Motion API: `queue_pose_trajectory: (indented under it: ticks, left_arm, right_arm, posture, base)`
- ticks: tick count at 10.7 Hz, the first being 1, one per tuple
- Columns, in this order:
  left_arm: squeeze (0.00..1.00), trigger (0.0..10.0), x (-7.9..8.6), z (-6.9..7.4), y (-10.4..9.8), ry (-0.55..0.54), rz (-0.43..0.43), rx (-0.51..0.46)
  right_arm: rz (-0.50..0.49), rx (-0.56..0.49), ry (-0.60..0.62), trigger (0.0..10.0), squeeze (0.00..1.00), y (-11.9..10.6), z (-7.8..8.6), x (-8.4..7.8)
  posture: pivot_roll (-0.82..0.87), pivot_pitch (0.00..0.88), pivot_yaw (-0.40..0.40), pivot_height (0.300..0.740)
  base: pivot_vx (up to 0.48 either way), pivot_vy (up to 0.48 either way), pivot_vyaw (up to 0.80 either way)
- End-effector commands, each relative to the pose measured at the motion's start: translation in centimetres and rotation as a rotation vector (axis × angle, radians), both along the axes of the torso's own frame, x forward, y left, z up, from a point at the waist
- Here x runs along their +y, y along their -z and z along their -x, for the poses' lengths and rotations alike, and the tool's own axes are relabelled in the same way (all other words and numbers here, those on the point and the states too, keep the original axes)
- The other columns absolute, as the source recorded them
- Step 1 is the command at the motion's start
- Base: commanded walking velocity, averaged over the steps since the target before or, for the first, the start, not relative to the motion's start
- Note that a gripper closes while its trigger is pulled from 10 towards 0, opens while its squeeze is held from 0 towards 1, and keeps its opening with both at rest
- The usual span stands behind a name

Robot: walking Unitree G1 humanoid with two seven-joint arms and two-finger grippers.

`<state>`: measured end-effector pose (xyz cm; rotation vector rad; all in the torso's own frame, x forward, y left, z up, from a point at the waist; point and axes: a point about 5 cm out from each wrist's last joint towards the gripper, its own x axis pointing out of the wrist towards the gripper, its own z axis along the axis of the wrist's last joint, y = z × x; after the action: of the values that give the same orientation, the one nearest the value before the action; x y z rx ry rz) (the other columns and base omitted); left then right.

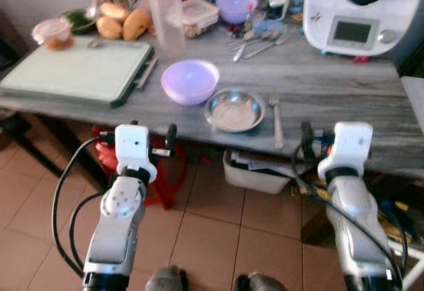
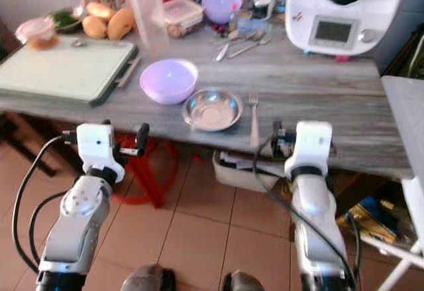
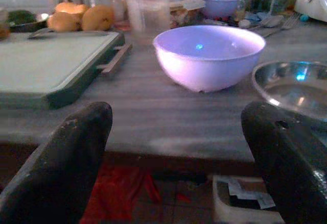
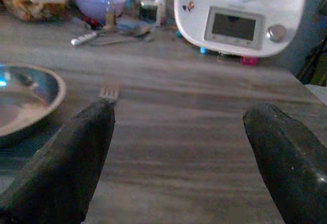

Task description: Setting the table

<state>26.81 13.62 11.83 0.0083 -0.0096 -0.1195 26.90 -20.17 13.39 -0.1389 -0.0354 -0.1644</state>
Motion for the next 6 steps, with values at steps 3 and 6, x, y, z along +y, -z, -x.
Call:
queue_pose_trajectory:
  ticks: [3,6]
  left_arm:
    - [0.0,10.0,0.29,-0.27,-0.01,-0.021,-0.002,-0.003]
    - [0.0,10.0,0.53,-0.28,0.07,-0.028,-0.006,-0.004]
  right_arm:
    - [-0.005,0.033,0.022,10.0,0.0,0.58,-0.47,-0.12]
    - [0.035,0.007,0.031,10.0,0.0,0.32,-0.82,0.11]
  posture:
    - [0.01,0.0,0.013,0.74]
    - [0.01,0.0,0.015,0.74]
  base:
    - [-0.322,0.0,0.0]
    - [-0.316,0.0,0.0]
